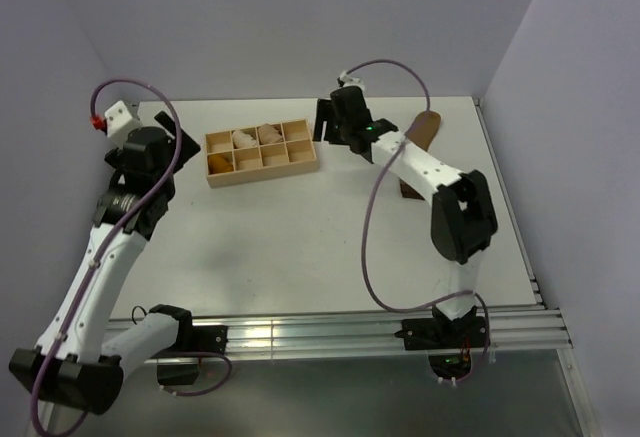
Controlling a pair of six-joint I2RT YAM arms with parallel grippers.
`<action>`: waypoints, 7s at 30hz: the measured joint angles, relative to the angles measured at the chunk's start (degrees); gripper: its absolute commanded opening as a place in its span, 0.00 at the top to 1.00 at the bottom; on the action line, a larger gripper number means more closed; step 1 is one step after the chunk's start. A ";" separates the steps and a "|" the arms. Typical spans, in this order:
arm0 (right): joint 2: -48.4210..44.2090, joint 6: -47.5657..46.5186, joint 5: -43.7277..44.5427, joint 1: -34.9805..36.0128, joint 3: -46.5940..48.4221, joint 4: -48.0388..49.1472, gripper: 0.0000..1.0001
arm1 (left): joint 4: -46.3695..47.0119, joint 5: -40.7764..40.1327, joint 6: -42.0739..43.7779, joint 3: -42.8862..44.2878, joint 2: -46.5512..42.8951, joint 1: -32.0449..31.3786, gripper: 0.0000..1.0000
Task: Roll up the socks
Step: Adjust the sock at the center of the board, then roll the sock at the center of the board.
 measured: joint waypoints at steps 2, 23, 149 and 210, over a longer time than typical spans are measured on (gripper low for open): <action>-6.36 -0.37 1.92 -0.28 -2.82 0.26 0.21 | 1.44 -0.02 2.62 -2.73 -4.42 0.00 0.00; -14.03 -1.53 1.40 -26.69 -23.65 -7.54 0.47 | 12.57 2.34 10.40 -24.63 -29.59 -1.60 0.01; -18.86 -20.33 1.07 31.58 -34.62 0.37 0.49 | 6.08 17.05 5.57 -22.91 -14.84 -6.82 0.00; -8.13 -25.86 2.89 32.79 -32.57 3.69 0.99 | 6.12 20.65 3.37 -22.99 -13.49 -6.21 0.02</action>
